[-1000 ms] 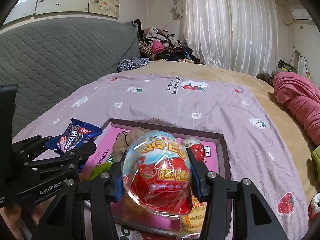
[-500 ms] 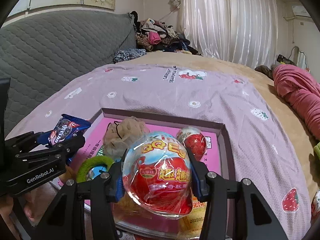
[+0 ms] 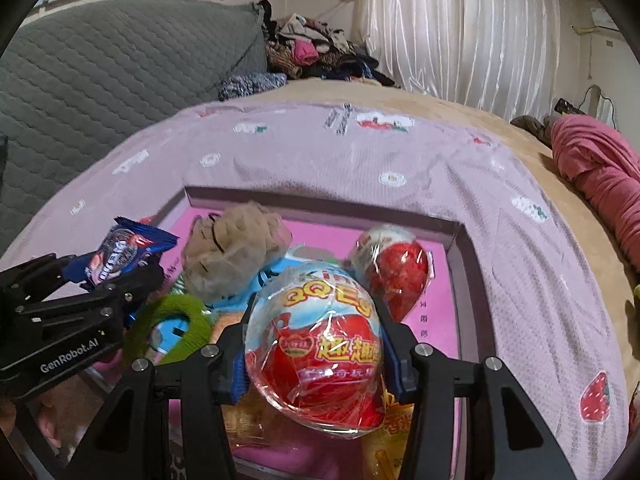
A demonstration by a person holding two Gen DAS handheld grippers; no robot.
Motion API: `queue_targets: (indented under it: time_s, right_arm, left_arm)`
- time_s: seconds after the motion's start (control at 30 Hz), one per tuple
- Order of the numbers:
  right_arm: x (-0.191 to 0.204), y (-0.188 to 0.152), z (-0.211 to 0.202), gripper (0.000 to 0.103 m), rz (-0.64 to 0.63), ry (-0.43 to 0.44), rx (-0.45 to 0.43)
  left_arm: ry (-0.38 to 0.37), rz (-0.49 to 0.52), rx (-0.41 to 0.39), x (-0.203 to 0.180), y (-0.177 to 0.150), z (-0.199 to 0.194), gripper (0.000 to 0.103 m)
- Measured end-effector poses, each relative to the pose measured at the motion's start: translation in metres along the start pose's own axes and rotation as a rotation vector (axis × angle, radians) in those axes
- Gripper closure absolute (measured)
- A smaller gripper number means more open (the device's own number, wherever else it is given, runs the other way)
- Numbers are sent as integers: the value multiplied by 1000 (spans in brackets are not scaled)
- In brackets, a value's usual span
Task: Organize objects
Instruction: 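Lower Oreo packet and egg candy into the tray and open both tools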
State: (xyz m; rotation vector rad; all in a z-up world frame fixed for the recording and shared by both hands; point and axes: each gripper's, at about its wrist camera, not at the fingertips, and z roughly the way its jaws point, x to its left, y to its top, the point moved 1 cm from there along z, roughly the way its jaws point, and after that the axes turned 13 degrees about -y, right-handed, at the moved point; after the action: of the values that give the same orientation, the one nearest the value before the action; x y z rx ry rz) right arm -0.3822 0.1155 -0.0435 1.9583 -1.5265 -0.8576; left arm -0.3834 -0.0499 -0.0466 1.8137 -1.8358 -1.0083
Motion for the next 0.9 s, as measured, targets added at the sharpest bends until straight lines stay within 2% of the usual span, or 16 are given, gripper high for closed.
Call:
queue_targets:
  time_s: [0.27, 0.6, 0.7, 0.8, 0.9]
  right_arm:
    - [2, -5, 12, 52, -6, -15, 34]
    - [3, -9, 23, 51, -14, -40, 57]
    - [2, -9, 21, 51, -7, -39, 56]
    - [0, -8, 19, 51, -3, -36, 53]
    - [-1, -8, 19, 45, -3, -38, 54]
  left_arm:
    - [4, -9, 41, 3, -5, 14, 49]
    - [7, -6, 47, 3, -6, 17, 47]
    - [12, 5, 50, 0, -6, 16, 44]
    - [27, 14, 43, -1, -5, 13, 35]
    - [16, -2, 45, 2, -3, 13, 35]
